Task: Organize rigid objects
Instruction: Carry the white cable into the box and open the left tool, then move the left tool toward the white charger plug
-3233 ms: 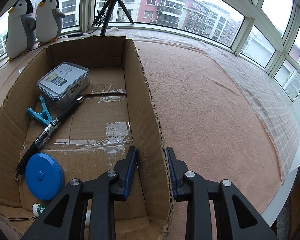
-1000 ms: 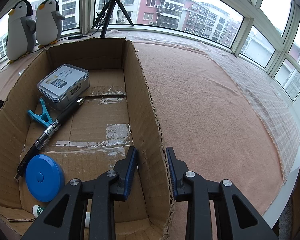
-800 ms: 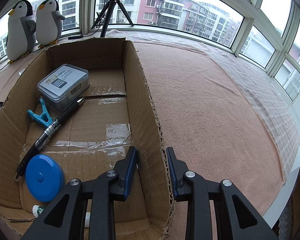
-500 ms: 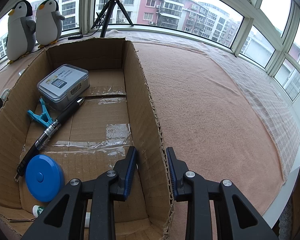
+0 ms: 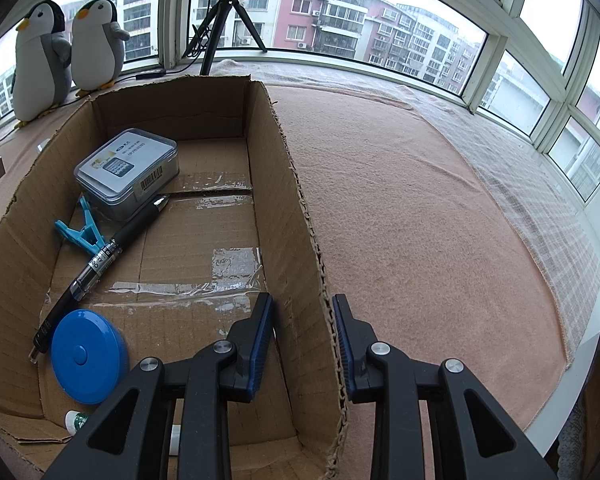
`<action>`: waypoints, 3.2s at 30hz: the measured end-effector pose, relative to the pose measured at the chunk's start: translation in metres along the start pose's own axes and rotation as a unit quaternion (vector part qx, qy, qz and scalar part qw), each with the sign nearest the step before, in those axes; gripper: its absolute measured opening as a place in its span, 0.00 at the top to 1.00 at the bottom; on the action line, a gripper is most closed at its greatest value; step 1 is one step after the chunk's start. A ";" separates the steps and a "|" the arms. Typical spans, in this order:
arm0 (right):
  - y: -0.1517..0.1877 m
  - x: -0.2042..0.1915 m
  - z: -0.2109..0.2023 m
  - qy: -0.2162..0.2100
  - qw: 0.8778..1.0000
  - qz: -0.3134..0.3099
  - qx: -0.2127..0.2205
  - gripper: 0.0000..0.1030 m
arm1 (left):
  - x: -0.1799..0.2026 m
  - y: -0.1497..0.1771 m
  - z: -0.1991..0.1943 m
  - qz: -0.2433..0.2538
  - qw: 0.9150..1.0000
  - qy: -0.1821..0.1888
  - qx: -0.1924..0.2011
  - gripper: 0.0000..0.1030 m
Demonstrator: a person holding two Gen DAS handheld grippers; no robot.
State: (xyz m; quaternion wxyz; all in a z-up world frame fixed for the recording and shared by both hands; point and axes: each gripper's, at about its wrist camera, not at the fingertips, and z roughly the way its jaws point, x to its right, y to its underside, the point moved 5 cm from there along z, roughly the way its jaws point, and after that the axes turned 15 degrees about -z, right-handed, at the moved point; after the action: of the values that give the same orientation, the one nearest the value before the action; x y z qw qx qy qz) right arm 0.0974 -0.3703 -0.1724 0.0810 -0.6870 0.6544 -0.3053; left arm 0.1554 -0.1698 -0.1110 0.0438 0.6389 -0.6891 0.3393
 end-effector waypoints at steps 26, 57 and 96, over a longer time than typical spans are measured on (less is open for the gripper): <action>0.001 0.000 0.000 0.000 1.000 0.000 0.001 0.74 | 0.062 0.006 0.074 0.032 0.998 0.002 -0.049 0.83; -0.001 0.000 0.001 0.000 1.000 0.002 0.002 0.73 | 0.037 -0.013 0.032 0.014 1.000 0.005 0.003 0.29; 0.002 0.005 0.004 0.015 1.000 0.010 0.007 0.61 | -0.110 -0.120 0.076 -0.150 0.983 -0.103 0.016 0.23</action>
State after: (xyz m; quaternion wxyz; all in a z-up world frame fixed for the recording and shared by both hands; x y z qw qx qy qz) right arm 0.0980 -0.3763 -0.1751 0.0787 -0.6749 0.6604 -0.3196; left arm 0.3124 -0.1100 -0.1743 0.0126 0.7672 -0.5807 0.2721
